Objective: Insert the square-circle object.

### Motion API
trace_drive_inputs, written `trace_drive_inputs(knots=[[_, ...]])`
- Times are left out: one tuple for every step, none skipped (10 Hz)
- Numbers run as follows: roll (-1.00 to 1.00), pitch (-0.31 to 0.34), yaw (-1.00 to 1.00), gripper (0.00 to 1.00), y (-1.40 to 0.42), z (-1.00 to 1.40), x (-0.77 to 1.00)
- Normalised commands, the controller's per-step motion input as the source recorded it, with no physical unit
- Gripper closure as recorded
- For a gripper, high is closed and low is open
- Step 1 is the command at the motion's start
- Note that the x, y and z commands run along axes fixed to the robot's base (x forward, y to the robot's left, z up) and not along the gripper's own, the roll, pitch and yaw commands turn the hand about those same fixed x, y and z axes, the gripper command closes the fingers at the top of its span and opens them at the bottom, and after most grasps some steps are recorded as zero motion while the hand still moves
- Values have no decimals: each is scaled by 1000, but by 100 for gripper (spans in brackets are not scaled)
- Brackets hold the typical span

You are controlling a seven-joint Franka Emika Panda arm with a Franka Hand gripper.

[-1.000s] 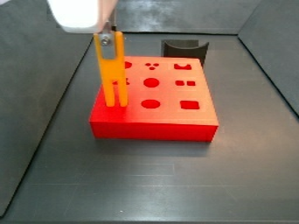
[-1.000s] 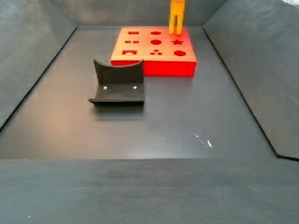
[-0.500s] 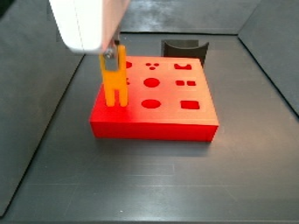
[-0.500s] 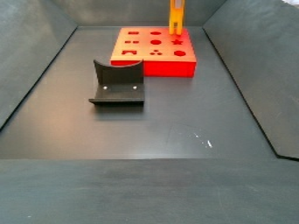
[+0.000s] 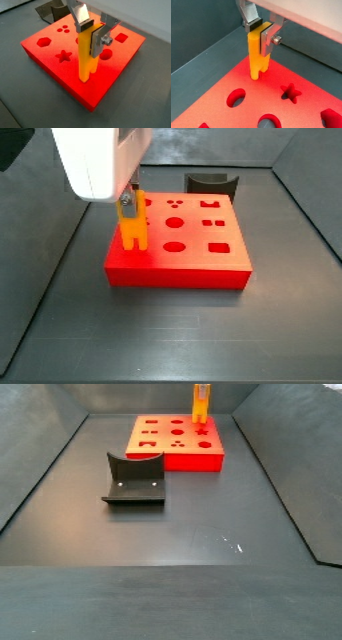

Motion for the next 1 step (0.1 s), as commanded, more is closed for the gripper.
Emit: trace_drive_inputs(knots=[[0,0,0,100,0,0,0]])
